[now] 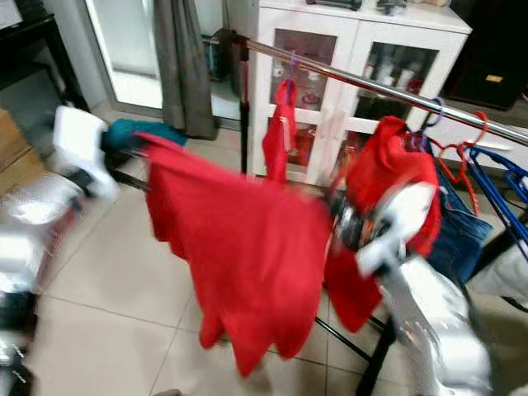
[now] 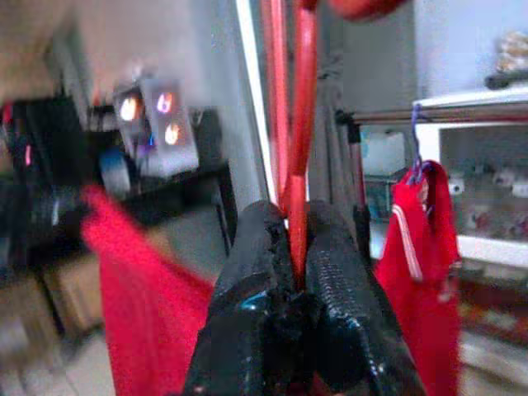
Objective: Hang hanger
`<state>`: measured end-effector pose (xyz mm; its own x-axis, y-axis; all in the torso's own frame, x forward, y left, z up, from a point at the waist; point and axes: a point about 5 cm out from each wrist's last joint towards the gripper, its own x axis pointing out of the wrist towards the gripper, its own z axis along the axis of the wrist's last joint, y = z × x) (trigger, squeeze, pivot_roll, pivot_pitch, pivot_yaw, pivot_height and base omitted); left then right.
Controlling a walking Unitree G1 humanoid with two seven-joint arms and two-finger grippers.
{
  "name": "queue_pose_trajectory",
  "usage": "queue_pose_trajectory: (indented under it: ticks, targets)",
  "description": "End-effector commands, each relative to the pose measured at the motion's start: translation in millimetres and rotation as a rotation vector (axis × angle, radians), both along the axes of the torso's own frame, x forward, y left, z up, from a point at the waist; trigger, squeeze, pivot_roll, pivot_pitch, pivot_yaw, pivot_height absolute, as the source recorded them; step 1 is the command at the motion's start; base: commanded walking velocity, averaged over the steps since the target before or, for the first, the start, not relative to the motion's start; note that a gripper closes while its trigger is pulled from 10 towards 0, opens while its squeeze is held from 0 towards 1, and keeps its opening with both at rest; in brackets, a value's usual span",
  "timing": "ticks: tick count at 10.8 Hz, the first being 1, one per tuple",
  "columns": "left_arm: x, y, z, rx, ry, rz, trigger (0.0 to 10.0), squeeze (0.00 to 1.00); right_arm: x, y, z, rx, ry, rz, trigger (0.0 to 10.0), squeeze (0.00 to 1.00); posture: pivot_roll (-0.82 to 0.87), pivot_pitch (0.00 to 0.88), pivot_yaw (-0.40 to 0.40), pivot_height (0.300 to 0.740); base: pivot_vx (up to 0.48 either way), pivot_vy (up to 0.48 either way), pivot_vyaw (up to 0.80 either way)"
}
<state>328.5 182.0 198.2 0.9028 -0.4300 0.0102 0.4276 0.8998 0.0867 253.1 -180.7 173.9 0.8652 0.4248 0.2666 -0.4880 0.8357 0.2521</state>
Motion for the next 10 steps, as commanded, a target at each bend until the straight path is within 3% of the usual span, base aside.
queue_pose_trajectory:
  ticks: [1, 3, 5, 6, 7, 8, 9, 10]
  targets:
    - [-4.6, -6.2, 4.2, -0.026, -0.009, -0.028, 0.0, 0.00, 0.1, -5.6, 1.6, 0.087, 0.017, -0.071, 10.0, 0.00, 0.09, 0.000, -0.028, 0.740, 0.000, 0.000, 0.00]
    - [-17.5, -45.0, -4.4, -0.077, 0.022, -0.122, 0.0, 0.00, 6.3, 24.6, 8.7, 0.380, 0.027, -0.053, 10.0, 0.00, 0.09, 0.000, -0.031, 0.740, 0.000, 0.000, 0.00]
    - [-26.0, -69.9, -1.5, -0.124, 0.027, -0.206, 0.0, 0.00, 10.0, 33.2, 15.7, 0.356, 0.019, -0.030, 10.0, 0.00, 0.09, 0.000, -0.029, 0.740, 0.000, 0.000, 0.00]
    - [-28.1, -73.9, -2.0, -0.126, 0.029, -0.208, 0.0, 0.00, 12.9, 29.2, 15.9, 0.297, 0.024, -0.080, 10.0, 0.00, 0.08, 0.000, -0.027, 0.740, 0.000, 0.000, 0.00]
    - [-31.4, -63.5, -4.5, -0.131, 0.040, -0.138, 0.0, 0.00, 13.5, 20.6, 8.0, 0.032, 0.054, -0.152, 10.0, 0.00, 0.07, 0.000, -0.023, 0.740, 0.000, 0.000, 0.00]
    - [-36.1, -53.9, -7.3, -0.122, 0.052, -0.093, 0.0, 0.00, 7.4, 13.7, 0.9, -0.046, 0.090, -0.174, 10.0, 0.00, 0.07, 0.000, -0.025, 0.740, 0.000, 0.000, 0.00]
    - [-49.4, -42.0, -14.5, -0.108, 0.080, -0.045, 0.0, 0.00, -9.7, 3.3, -13.6, -0.160, 0.160, -0.202, 10.0, 0.00, 0.07, 0.000, -0.028, 0.740, 0.000, 0.000, -0.80]
    - [-59.0, -36.6, -23.9, -0.098, 0.108, 0.010, 8.4, 0.00, -19.9, 2.3, -22.0, -0.256, 0.201, -0.204, 10.0, 0.00, 0.06, 0.000, -0.031, 0.740, 0.000, 0.000, -0.80]
